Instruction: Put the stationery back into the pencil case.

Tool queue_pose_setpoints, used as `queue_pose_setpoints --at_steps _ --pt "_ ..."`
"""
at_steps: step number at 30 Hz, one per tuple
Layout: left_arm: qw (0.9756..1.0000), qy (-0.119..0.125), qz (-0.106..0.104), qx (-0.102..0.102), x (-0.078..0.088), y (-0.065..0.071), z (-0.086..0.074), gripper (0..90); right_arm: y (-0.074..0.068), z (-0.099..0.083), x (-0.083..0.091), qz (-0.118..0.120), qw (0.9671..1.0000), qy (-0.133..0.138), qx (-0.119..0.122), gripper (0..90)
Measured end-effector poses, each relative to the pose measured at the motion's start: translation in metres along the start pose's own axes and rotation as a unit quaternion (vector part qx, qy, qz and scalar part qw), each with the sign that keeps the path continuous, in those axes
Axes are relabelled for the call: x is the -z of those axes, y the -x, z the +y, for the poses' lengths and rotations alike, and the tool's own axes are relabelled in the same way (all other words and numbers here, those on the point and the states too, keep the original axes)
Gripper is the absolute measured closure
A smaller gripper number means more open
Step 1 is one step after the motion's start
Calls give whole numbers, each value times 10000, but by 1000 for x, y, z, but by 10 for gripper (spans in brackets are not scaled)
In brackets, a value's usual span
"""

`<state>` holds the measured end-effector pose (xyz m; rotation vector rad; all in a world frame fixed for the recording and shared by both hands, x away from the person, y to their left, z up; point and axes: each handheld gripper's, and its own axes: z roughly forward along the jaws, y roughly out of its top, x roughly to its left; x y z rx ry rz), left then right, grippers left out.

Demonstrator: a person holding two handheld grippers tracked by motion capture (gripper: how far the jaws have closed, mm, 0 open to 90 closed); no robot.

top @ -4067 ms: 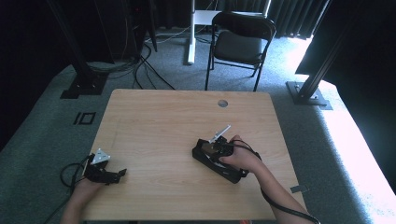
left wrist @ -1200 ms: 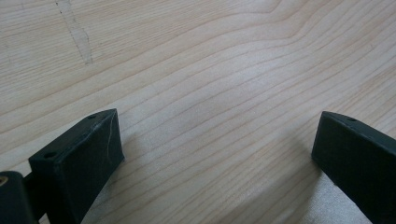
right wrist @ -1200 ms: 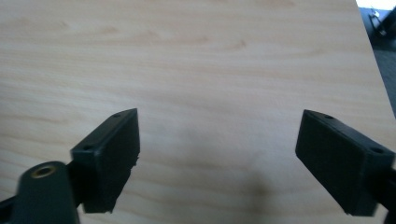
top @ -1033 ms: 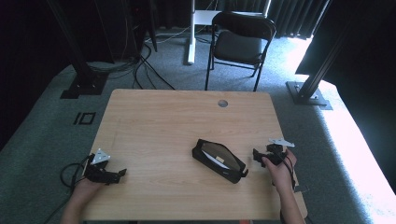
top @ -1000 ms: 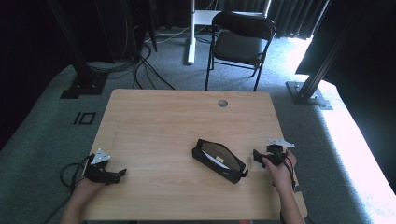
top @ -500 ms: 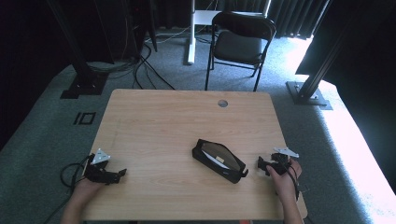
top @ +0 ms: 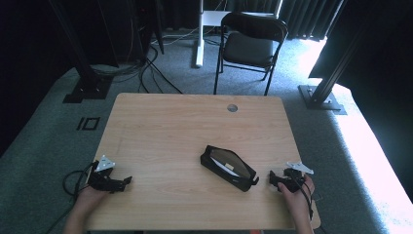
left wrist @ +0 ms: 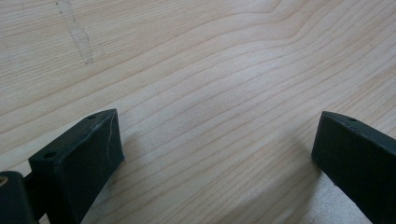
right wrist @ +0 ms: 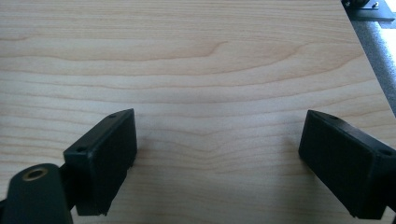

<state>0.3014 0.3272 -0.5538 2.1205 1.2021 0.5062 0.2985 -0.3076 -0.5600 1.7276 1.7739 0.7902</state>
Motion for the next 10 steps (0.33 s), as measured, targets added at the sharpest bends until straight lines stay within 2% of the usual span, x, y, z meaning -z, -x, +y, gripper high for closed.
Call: queue_pose_setpoints --at_steps 10 --pt "10000 -1 0 0 0 0 0 21 0 0 0 37 10000 -3 29 109"
